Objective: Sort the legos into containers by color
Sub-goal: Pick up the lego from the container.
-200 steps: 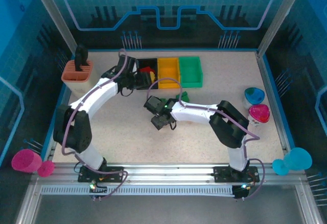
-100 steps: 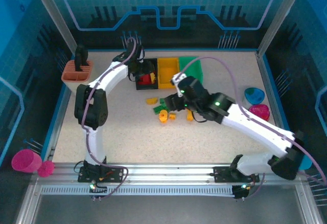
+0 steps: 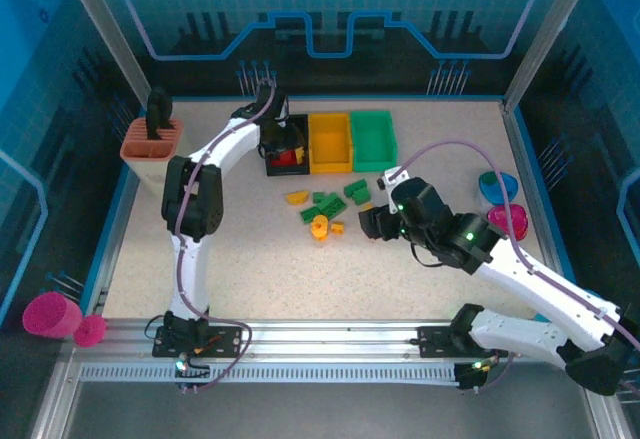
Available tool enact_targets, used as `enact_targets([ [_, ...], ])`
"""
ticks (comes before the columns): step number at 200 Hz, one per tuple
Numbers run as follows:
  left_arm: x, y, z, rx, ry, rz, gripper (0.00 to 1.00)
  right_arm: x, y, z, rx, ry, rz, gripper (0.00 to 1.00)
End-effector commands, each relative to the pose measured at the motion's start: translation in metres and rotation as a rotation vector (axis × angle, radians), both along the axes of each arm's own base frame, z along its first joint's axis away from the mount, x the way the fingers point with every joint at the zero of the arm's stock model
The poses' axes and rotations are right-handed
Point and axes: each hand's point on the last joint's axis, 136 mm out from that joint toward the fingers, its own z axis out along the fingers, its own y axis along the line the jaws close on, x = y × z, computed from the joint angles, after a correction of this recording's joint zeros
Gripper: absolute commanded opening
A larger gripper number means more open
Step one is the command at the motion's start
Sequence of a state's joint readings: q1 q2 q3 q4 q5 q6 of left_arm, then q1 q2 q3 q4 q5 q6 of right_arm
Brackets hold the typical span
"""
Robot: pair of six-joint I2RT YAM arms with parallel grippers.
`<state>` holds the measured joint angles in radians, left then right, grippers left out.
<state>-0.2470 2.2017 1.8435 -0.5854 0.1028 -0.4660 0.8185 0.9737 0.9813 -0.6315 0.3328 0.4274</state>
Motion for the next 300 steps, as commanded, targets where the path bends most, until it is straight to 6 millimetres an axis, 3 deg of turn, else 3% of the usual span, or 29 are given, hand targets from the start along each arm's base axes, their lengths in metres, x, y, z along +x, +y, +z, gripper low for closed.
enact_targets([
  [1,-0.002,-0.004,-0.008,0.000,0.034,-0.007,0.35,-0.002,-0.009,-0.001,0.020,0.005,-0.035,0.70],
  [71,-0.007,-0.016,-0.028,0.015,0.063,-0.032,0.34,-0.003,-0.010,-0.006,0.037,0.011,-0.047,0.70],
  [124,-0.007,-0.009,-0.035,0.065,0.073,-0.029,0.31,-0.005,-0.010,-0.013,0.053,0.024,-0.052,0.70],
  [166,-0.008,-0.003,-0.035,0.085,0.076,-0.022,0.22,-0.005,-0.008,-0.014,0.057,0.027,-0.049,0.70],
  [252,-0.010,0.007,-0.014,0.071,0.042,-0.006,0.10,-0.005,-0.010,-0.015,0.065,0.024,-0.058,0.69],
  [284,-0.011,0.002,0.009,0.024,-0.010,-0.008,0.10,-0.006,-0.011,-0.013,0.075,0.020,-0.061,0.69],
  [287,-0.011,0.003,0.012,0.019,-0.015,-0.005,0.10,-0.008,-0.012,-0.022,0.060,0.034,-0.062,0.69],
  [300,-0.011,0.001,0.021,-0.005,-0.028,-0.007,0.09,-0.008,-0.013,-0.025,0.056,0.037,-0.062,0.69],
])
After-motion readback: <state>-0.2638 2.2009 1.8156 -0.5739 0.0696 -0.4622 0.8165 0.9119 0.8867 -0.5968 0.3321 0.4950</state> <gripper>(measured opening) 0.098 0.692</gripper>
